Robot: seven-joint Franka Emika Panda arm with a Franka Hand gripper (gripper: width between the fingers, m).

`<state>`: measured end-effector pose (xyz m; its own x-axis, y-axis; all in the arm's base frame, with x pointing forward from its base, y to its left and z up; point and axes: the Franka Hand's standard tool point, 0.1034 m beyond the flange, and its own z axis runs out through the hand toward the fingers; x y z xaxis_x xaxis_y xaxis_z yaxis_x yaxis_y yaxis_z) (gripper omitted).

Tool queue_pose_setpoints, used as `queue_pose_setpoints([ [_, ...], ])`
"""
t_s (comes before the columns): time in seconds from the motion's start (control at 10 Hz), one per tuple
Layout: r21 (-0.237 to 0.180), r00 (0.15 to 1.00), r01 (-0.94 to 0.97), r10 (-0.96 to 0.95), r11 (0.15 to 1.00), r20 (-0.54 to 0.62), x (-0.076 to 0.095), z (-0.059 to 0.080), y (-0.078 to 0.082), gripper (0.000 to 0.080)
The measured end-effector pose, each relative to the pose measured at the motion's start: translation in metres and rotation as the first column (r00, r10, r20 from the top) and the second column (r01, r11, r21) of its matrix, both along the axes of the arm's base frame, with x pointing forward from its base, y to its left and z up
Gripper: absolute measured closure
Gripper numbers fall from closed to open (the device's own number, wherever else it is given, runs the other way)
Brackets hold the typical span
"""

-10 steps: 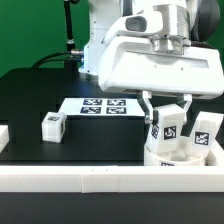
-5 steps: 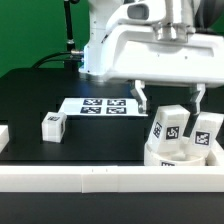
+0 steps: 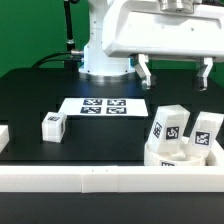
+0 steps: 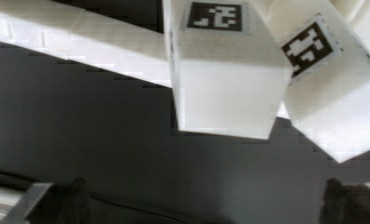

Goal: Assemble stool

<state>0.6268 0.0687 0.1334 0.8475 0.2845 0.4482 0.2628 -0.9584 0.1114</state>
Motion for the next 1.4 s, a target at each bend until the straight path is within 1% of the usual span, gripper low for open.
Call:
queue_pose_setpoints([
  [0.1, -0.001, 1.000, -0.001, 0.001, 1.000, -0.002, 0.000, -0.001, 0.000, 0.0151],
  [0.2, -0.018, 0.998, -0.040, 0.039, 0.999, -0.051, -0.004, -0.006, 0.000, 0.0151],
  [0.3, -0.023, 0.997, -0.055, 0.054, 0.998, -0.049, 0.000, -0.003, 0.002, 0.0151],
  [0.4, -0.019, 0.994, -0.060, 0.057, 0.998, -0.098, -0.002, -0.006, 0.005, 0.0151],
  [0.6, 0.003, 0.946, -0.025, 0.024, 1.000, -0.323, -0.009, -0.011, 0.009, 0.0151],
  [0.7, -0.004, 0.913, -0.016, 0.013, 1.000, -0.409, -0.010, -0.012, 0.012, 0.0151],
  [0.9, -0.008, 0.862, -0.019, 0.013, 1.000, -0.507, -0.012, -0.012, 0.017, 0.0151],
  [1.0, -0.013, 0.873, -0.096, 0.078, 0.995, -0.482, -0.004, -0.011, 0.017, 0.0151],
  [1.2, -0.014, 0.871, -0.140, 0.117, 0.990, -0.478, -0.003, -0.011, 0.016, 0.0151],
  [1.4, -0.017, 0.824, -0.355, 0.304, 0.935, -0.478, -0.003, -0.011, 0.012, 0.0151],
])
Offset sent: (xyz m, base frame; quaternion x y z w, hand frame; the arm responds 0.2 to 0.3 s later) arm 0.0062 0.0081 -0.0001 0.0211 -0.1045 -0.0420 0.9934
